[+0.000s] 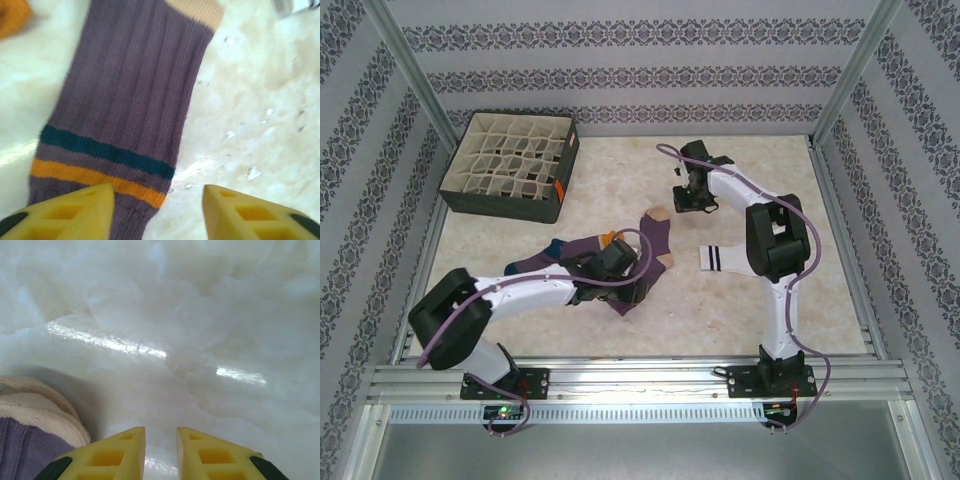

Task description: Roll the socks

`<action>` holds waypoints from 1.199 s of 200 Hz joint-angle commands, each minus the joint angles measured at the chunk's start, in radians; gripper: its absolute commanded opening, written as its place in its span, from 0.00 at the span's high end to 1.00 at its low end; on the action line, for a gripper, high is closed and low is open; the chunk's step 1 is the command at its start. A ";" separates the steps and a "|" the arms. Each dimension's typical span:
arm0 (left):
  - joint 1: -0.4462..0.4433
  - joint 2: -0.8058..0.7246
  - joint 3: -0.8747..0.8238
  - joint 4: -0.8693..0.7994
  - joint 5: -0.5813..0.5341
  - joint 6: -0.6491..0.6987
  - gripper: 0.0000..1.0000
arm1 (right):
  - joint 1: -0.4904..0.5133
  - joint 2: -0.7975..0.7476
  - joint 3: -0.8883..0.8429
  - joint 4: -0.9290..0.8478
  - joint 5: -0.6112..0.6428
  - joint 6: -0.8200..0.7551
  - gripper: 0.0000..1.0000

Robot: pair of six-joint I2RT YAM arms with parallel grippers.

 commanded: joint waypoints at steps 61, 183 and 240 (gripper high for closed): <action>0.155 -0.017 -0.068 0.014 0.173 0.173 0.54 | 0.129 -0.109 -0.148 0.074 -0.051 0.054 0.74; 0.036 0.053 -0.098 0.142 0.224 0.026 0.62 | 0.153 0.175 0.219 0.009 -0.061 -0.023 0.77; 0.085 -0.131 -0.111 0.075 0.164 0.295 0.49 | 0.186 -0.143 -0.113 0.131 -0.067 -0.146 0.64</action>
